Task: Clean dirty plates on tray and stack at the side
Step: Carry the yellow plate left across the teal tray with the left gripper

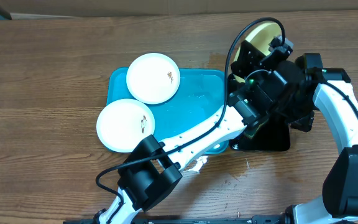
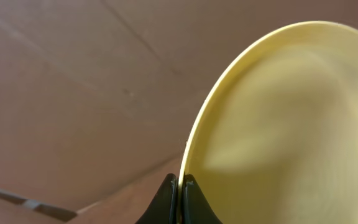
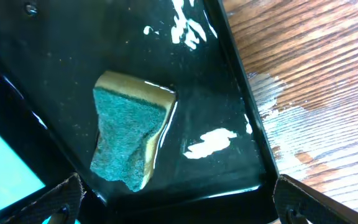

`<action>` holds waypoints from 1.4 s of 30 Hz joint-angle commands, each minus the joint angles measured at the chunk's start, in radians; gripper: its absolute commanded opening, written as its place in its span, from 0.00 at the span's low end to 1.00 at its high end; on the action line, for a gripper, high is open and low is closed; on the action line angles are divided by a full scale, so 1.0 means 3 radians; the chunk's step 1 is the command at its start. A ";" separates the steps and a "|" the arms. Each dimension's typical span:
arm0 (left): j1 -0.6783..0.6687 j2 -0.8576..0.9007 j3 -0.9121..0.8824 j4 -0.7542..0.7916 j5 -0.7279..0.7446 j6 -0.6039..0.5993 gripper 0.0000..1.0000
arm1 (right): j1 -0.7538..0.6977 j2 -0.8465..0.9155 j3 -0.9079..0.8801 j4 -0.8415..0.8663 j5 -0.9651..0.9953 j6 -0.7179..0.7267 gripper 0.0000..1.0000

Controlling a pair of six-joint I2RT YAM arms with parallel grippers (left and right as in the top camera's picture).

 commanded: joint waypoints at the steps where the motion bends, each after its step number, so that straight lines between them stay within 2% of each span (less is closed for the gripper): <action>1: -0.0031 -0.0015 0.0070 -0.0052 0.0045 -0.0238 0.04 | -0.0004 -0.0090 0.0235 0.0017 -0.0117 0.0003 1.00; 10: -0.0013 -0.0015 0.0070 -0.0071 -0.0126 -0.0276 0.04 | -0.0006 -0.0089 0.0582 -0.0024 -0.0121 0.0092 1.00; 17: 0.0075 -0.0187 0.0074 -0.0570 0.0188 -0.0577 0.04 | -0.0006 -0.0089 0.0579 -0.0112 -0.0114 0.0089 1.00; 19: 0.0126 -0.0331 0.0074 -0.0835 0.0521 -0.0796 0.04 | -0.0006 -0.0089 0.0579 -0.0094 -0.0116 0.0090 1.00; 23: 0.0397 -0.0669 0.0074 -0.1420 0.1520 -0.1342 0.04 | -0.0006 -0.0089 0.0580 -0.0083 -0.0192 0.0090 1.00; 25: 0.0585 -0.0782 0.0074 -0.1577 0.1862 -0.1461 0.04 | -0.0006 -0.0089 0.0580 -0.0084 -0.0247 0.0086 1.00; 30: 0.0980 -0.0921 0.0074 -0.1851 0.2304 -0.1502 0.04 | -0.0006 -0.0089 0.0580 -0.0064 -0.0264 -0.0037 1.00; 37: 0.1548 -0.1136 0.0075 -0.2237 0.2683 -0.1548 0.04 | 0.0000 -0.0089 0.0580 -0.0058 -0.0266 -0.0074 1.00; 42: 0.2135 -0.1258 0.0075 -0.2724 0.3075 -0.1821 0.04 | 0.0000 -0.0089 0.0580 -0.0058 -0.0266 -0.0074 1.00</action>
